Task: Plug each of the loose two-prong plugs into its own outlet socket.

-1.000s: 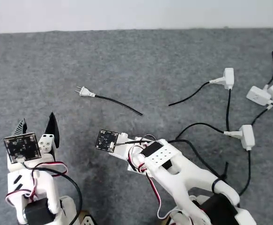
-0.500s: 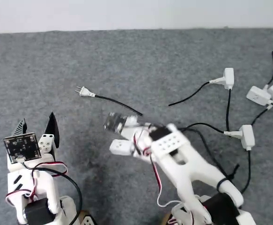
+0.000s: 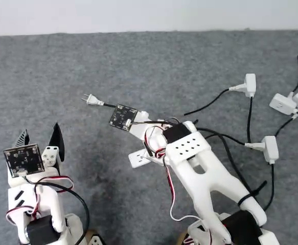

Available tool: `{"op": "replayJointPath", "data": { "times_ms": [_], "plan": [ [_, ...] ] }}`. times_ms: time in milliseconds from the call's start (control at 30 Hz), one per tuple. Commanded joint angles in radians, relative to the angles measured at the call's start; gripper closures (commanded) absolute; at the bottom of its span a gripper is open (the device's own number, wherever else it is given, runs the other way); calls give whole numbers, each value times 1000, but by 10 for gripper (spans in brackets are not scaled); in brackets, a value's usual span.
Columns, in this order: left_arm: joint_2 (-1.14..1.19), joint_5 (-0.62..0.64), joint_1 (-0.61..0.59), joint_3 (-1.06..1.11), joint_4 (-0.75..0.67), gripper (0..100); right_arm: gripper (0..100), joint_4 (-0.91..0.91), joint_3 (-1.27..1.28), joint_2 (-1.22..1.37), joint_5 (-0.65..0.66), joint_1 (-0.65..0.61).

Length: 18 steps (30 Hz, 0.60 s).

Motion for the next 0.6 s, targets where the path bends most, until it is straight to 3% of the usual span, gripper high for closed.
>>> {"op": "replayJointPath", "data": {
  "times_ms": [0, 333, 567],
  "plan": [
    [-3, 5, -2, -7, -6, 749, 729, 24, -51, -44, -5, -2],
    [-3, 5, -6, -7, -6, 748, 729, -280, -43, 101, -80, -56],
    [-3, 5, -3, -7, -6, 748, 728, -248, -390, 463, -94, -65]
  ]
}}
